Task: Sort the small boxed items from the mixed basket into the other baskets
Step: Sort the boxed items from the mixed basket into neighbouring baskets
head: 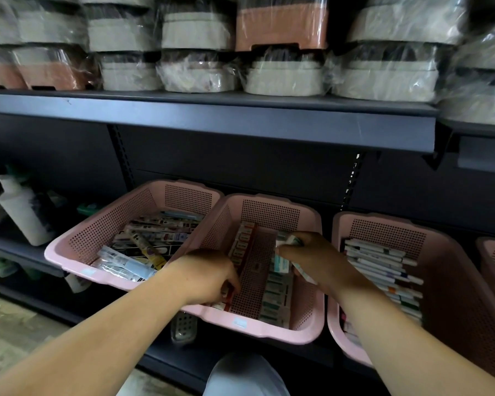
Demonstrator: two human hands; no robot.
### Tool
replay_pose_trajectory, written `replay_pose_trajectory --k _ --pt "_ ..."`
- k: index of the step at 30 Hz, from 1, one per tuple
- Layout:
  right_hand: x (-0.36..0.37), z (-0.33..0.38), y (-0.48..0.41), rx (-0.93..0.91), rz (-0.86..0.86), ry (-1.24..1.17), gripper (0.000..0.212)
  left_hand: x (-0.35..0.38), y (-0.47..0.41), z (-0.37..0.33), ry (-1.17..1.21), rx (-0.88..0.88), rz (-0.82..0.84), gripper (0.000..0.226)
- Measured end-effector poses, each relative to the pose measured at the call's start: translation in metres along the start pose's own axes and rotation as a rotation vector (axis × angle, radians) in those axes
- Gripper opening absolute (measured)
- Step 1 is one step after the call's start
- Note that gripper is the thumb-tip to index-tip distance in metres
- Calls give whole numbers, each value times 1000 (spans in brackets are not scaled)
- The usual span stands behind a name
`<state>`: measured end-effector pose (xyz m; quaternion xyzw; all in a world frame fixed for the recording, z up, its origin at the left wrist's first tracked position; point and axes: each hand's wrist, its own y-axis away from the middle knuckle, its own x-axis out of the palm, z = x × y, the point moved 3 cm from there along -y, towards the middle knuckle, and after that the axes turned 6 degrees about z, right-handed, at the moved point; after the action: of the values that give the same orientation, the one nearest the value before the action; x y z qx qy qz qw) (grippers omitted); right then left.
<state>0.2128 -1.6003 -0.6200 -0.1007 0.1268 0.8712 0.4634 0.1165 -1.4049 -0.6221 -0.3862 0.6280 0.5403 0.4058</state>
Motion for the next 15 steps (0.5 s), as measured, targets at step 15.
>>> replay_pose_trajectory --k 15 --pt "2 7 -2 -25 -28 -80 25 -36 -22 -52 343 5 -552 34"
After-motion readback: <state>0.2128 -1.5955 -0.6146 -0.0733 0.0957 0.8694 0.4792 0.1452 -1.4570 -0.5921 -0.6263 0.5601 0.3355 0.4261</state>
